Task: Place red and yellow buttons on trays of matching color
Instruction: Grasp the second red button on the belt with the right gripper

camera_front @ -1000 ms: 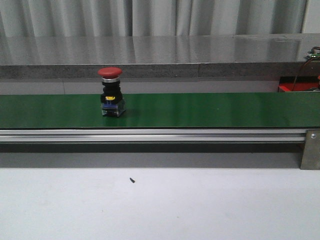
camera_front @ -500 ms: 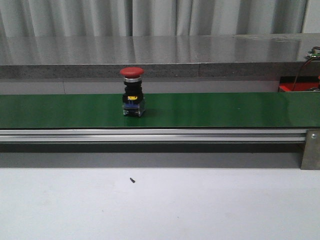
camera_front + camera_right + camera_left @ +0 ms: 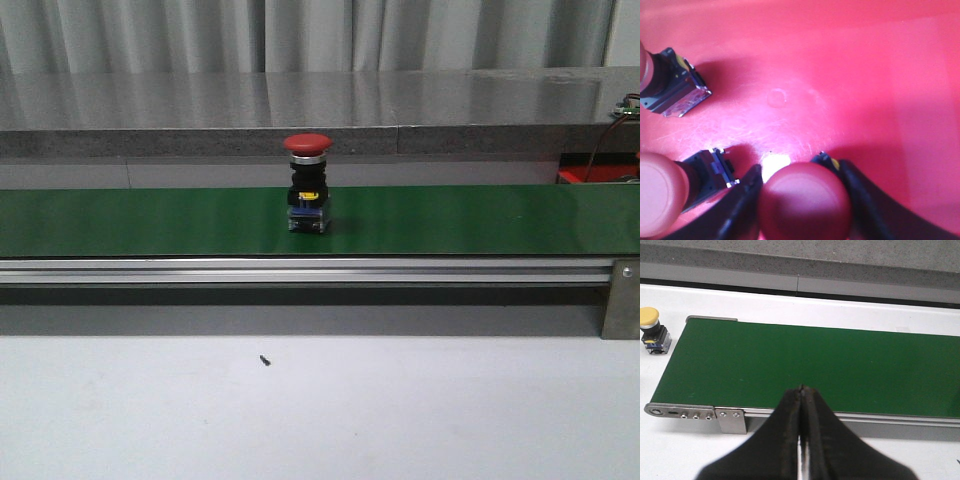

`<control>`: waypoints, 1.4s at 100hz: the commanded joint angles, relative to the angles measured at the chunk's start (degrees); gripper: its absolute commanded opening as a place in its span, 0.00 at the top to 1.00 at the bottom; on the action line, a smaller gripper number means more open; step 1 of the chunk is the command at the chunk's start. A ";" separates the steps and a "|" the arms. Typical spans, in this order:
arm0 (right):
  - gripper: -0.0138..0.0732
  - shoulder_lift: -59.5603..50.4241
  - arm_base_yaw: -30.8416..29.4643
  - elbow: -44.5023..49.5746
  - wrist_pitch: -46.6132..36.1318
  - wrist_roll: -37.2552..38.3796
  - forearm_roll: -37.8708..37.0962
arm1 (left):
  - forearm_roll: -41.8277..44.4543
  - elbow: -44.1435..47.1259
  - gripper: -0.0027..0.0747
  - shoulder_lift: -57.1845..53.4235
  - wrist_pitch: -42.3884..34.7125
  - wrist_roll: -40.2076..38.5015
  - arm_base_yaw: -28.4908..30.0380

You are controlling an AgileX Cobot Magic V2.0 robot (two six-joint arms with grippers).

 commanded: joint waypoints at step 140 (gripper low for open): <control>0.21 -27.14 30.52 12.10 16.65 -4.50 2.24 | -0.99 -1.53 0.99 -0.32 -2.45 0.11 -0.37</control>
